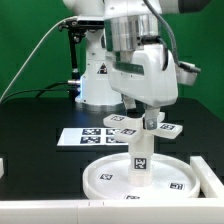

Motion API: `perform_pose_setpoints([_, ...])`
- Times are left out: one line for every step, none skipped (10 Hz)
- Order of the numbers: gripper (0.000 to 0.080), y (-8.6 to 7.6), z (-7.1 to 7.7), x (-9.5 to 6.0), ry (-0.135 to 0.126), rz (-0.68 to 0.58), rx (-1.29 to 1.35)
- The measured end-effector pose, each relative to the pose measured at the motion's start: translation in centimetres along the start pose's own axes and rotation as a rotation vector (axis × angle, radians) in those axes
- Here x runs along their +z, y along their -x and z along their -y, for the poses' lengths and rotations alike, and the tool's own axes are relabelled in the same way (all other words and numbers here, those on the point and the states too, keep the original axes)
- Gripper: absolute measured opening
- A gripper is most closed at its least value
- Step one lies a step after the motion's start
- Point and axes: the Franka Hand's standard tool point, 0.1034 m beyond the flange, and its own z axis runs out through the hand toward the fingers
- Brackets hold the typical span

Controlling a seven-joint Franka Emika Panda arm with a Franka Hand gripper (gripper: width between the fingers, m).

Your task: Assemble round table

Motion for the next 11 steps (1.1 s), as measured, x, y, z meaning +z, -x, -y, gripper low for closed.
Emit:
perform_pose_setpoints([0.0648, 0.0, 0.4, -0.8, -0.001, 0.003, -0.148])
perform_pose_setpoints([0.0648, 0.2, 0.6, -0.9, -0.003, 0.002, -0.269])
perform_pose_setpoints([0.0649, 0.8, 0.6, -0.8, 0.008, 0.003, -0.358])
perform_pose_setpoints([0.0649, 1.3, 0.5, -0.6, 0.023, 0.003, -0.519])
perform_pose_setpoints([0.0649, 1.6, 0.4, -0.5, 0.028, 0.012, -0.640])
perform_pose_setpoints([0.0649, 1.4, 0.4, -0.5, 0.024, 0.006, -0.690])
perform_pose_setpoints([0.0649, 1.3, 0.4, -0.5, 0.025, 0.007, -0.765])
perform_pose_setpoints([0.0649, 1.3, 0.4, -0.5, 0.025, 0.007, -0.800])
perform_pose_setpoints([0.0649, 1.1, 0.4, -0.5, 0.030, 0.005, -0.935])
perform_pose_setpoints([0.0649, 0.7, 0.4, -0.6, 0.053, -0.007, -1.179])
perform_pose_setpoints([0.0649, 0.4, 0.3, -0.5, 0.070, -0.004, -1.337])
